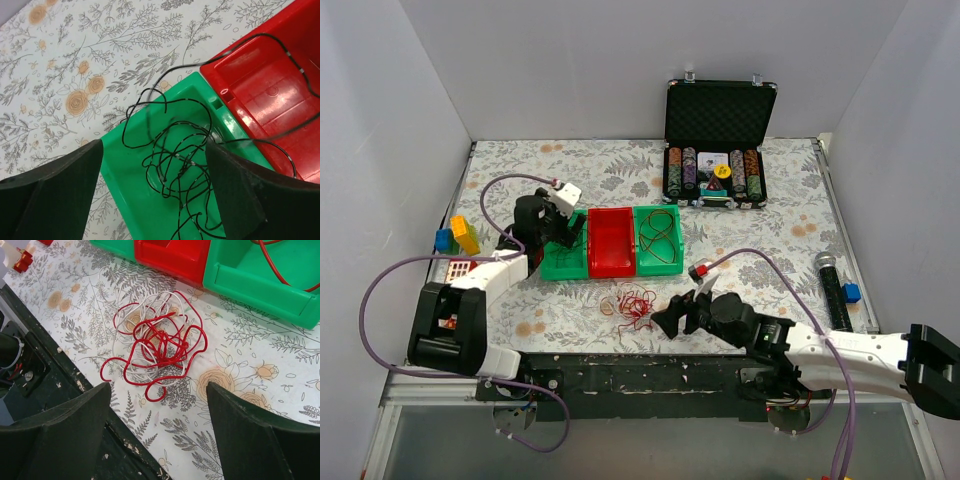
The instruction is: Untangle the cables
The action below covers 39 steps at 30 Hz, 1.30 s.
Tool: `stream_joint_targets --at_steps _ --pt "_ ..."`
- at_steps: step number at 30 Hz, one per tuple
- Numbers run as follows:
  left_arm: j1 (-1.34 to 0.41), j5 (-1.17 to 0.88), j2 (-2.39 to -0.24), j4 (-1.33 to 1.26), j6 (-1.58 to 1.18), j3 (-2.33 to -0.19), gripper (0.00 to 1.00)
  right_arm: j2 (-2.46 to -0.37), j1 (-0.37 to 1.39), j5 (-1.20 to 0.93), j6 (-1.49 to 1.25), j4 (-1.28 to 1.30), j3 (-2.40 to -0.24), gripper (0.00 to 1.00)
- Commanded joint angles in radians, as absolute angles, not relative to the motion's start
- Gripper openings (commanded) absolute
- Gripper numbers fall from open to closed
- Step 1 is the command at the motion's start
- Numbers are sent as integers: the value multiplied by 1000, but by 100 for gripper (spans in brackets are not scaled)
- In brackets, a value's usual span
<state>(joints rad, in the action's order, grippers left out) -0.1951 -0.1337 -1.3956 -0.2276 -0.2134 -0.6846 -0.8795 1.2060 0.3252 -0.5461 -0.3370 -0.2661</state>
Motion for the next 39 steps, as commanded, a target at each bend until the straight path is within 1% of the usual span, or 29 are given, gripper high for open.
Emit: stream_joint_targets --at_steps 1,2,6,10,14,18,21,23,25,28,30,32,37,39 --pt "-184 -162 -1327 -169 -230 -762 93 -917 1210 351 -532 -342 -330 86" --pt "-186 -178 -1298 -149 -227 -772 98 -933 1212 345 -531 -347 -337 87" --pt "-186 -280 -1197 -7 -250 -863 98 -1044 1207 318 -517 -374 -379 87" --pt "-186 -374 -1092 155 -261 -922 98 -1164 1190 290 -480 -391 -445 84" --pt "-186 -478 -1006 247 -270 -914 98 -1242 1149 227 -448 -414 -497 75" --pt "-187 -540 -959 233 -276 -827 98 -1298 1129 181 -428 -416 -537 61" --pt "-187 -538 -991 157 -247 -764 98 -1307 1127 164 -428 -414 -546 56" --pt "-189 -517 -1057 83 -212 -750 96 -1304 1127 157 -433 -417 -542 54" --pt "-189 -515 -1141 35 -160 -776 94 -1302 1127 147 -436 -414 -537 51" --pt "-189 -569 -1283 41 -80 -877 92 -1292 1127 149 -451 -410 -522 50" --pt "-204 -621 -1340 54 -23 -931 90 -1279 1127 156 -462 -408 -509 50" --pt "-242 -627 -1371 55 85 -956 90 -1264 1129 158 -469 -410 -494 50" --pt "-351 -601 -1426 78 391 -925 91 -1226 1127 170 -479 -407 -463 50" --pt "-371 -601 -1462 142 496 -937 91 -1209 1127 176 -480 -402 -457 51"
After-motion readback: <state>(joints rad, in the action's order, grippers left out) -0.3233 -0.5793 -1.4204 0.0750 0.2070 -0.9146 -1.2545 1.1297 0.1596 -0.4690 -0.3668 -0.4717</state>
